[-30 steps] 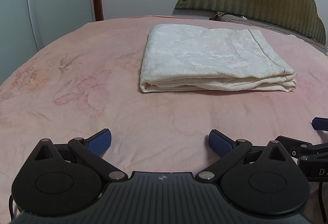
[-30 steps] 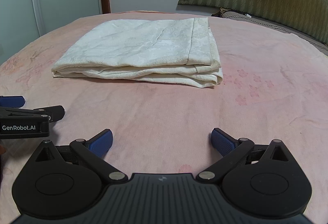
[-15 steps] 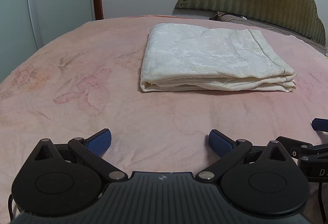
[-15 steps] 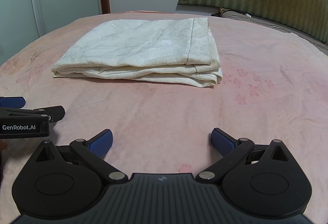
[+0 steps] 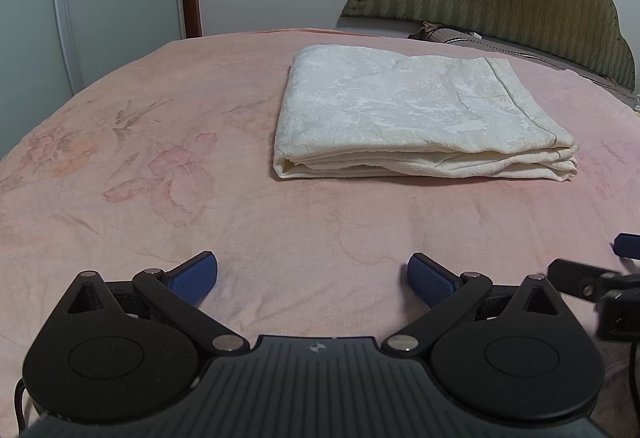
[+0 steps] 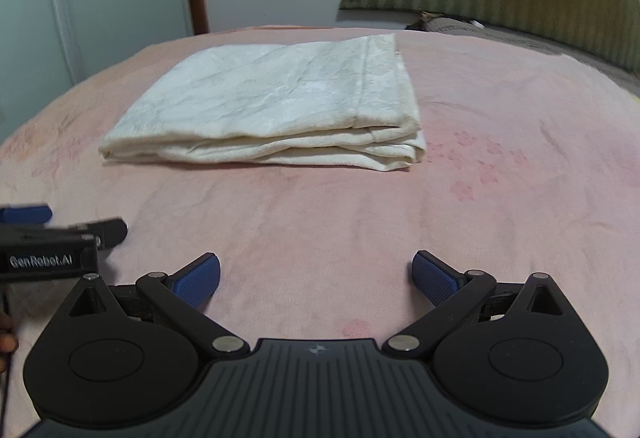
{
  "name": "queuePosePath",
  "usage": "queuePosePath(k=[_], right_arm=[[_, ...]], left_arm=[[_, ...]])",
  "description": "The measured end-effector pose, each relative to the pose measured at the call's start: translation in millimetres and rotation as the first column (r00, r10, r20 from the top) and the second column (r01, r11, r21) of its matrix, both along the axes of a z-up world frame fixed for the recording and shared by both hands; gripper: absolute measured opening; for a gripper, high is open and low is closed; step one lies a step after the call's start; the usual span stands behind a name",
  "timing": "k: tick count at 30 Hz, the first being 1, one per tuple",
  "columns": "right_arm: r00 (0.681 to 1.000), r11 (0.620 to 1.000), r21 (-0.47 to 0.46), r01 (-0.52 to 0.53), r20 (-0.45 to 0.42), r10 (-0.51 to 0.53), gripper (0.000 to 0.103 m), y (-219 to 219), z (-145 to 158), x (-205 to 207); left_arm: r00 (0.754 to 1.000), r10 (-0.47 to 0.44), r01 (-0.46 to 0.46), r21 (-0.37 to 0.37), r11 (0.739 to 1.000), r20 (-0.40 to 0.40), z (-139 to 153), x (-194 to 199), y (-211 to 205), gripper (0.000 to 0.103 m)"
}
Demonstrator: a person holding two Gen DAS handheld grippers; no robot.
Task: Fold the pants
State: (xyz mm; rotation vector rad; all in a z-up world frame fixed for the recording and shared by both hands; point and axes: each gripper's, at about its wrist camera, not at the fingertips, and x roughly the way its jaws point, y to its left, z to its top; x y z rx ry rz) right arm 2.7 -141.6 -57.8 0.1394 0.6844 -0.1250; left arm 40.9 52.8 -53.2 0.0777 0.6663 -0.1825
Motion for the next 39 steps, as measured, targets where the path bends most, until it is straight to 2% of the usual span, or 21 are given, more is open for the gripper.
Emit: queuePosePath(k=[3, 6, 8, 11, 15, 17, 18, 20, 23, 25, 28, 32, 35, 39], right_arm=[[0.999, 0.993, 0.108, 0.038, 0.01, -0.039, 0.103, -11, 13, -10], [0.998, 0.969, 0.242, 0.048, 0.02, -0.054, 0.103, -21, 40, -26], [0.996, 0.941, 0.337, -0.011, 0.089, -0.02, 0.103, -23, 62, -42], [0.978, 0.878, 0.459, -0.135, 0.204, 0.044, 0.103, -18, 93, -67], [0.945, 0.786, 0.54, -0.301, 0.282, 0.168, 0.103, -2, 112, -76], [0.933, 0.761, 0.551, -0.343, 0.293, 0.208, 0.103, 4, 113, -72], [0.934, 0.772, 0.538, -0.339, 0.291, 0.207, 0.103, 5, 113, -70], [0.951, 0.827, 0.491, -0.275, 0.268, 0.156, 0.103, 4, 108, -66], [0.973, 0.93, 0.35, -0.113, 0.227, 0.033, 0.103, -2, 93, -56], [0.984, 0.972, 0.233, 0.021, 0.167, -0.061, 0.103, -7, 74, -44], [0.99, 0.987, 0.13, 0.095, 0.094, -0.108, 0.103, -15, 43, -26], [0.996, 0.995, 0.052, 0.08, 0.034, -0.081, 0.103, -13, 12, -11], [0.998, 0.998, 0.009, 0.056, 0.008, -0.056, 0.103, -6, 3, -8], [1.0, 0.995, -0.101, 0.005, 0.002, -0.005, 0.103, 7, 4, -13]], left_arm=[[1.0, 0.0, 0.0, 0.0, 1.0, 0.0, 0, 0, -1, 0.103], [1.0, 0.0, 0.0, 0.0, 1.0, -0.001, 0, 0, 0, 0.103], [1.0, 0.0, 0.0, 0.0, 1.0, -0.001, 0, 0, 0, 0.103], [1.0, 0.001, -0.001, 0.0, 1.0, -0.001, 0, 0, 0, 0.103], [1.0, 0.001, -0.001, 0.0, 1.0, -0.001, 0, 0, 0, 0.103], [1.0, 0.001, -0.001, 0.0, 1.0, -0.001, 0, 0, 0, 0.103], [1.0, 0.001, -0.001, 0.0, 1.0, -0.001, 0, 0, 0, 0.103], [1.0, 0.001, -0.001, 0.0, 1.0, -0.001, 0, 0, 0, 0.103], [1.0, 0.001, -0.001, 0.0, 1.0, -0.001, 0, 0, 0, 0.103], [1.0, 0.001, -0.001, 0.0, 1.0, -0.001, 0, 0, 0, 0.103], [1.0, 0.001, -0.001, 0.0, 1.0, -0.001, 0, 0, 0, 0.103], [1.0, 0.001, -0.001, 0.0, 1.0, -0.001, 0, 0, 0, 0.103], [1.0, 0.001, -0.001, 0.0, 1.0, -0.001, 0, 0, 0, 0.103], [1.0, 0.001, -0.001, 0.0, 1.0, -0.001, 0, 0, 0, 0.103]])
